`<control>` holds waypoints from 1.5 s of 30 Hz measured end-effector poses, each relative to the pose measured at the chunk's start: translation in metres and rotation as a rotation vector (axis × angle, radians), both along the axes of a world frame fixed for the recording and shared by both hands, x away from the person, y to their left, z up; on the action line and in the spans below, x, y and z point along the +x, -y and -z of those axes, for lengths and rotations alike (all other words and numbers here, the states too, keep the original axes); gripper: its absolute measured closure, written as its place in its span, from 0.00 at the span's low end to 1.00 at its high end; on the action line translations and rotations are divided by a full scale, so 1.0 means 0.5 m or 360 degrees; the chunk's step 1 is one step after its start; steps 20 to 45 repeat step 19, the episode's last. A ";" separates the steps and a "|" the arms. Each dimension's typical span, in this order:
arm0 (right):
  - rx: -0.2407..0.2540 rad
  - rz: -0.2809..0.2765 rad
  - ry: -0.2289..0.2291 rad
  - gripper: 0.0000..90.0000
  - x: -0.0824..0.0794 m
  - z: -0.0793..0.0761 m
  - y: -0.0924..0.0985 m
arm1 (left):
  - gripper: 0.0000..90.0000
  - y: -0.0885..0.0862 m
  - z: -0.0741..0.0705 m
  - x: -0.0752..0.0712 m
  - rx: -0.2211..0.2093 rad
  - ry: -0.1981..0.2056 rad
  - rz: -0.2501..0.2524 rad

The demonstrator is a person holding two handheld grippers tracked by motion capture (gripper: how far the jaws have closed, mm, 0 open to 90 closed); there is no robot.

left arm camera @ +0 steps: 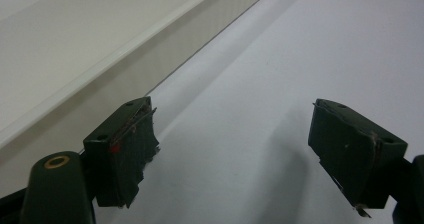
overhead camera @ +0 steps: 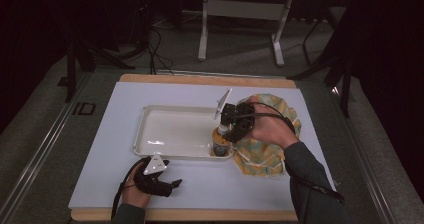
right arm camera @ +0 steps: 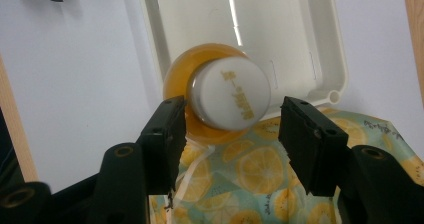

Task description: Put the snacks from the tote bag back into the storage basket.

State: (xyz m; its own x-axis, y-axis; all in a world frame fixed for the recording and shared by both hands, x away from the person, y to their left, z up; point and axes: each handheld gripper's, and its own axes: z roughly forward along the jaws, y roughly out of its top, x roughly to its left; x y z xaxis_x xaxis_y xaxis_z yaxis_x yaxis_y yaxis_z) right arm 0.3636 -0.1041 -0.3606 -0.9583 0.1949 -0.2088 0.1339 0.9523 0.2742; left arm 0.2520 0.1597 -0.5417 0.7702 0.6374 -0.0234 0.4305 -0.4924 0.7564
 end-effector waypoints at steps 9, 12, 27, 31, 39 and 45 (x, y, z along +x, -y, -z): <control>-0.0001 0.0020 0.0000 0.49 -0.007 0.001 0.029 | 0.21 0.000 0.000 0.000 -0.0001 -0.0003 -0.0006; 0.0009 0.0021 0.0001 0.49 -0.009 0.002 0.039 | 0.21 0.000 0.000 0.001 0.0002 -0.0005 -0.0007; 0.0134 0.0102 0.0047 0.48 -0.029 0.018 0.103 | 0.21 0.003 0.002 0.004 0.0030 -0.0026 -0.0039; 0.0134 0.0102 0.0047 0.48 -0.029 0.018 0.103 | 0.21 0.003 0.002 0.004 0.0030 -0.0026 -0.0039; 0.0134 0.0102 0.0047 0.48 -0.029 0.018 0.103 | 0.21 0.003 0.002 0.004 0.0030 -0.0026 -0.0039; 0.0134 0.0102 0.0047 0.48 -0.029 0.018 0.103 | 0.21 0.003 0.002 0.004 0.0030 -0.0026 -0.0039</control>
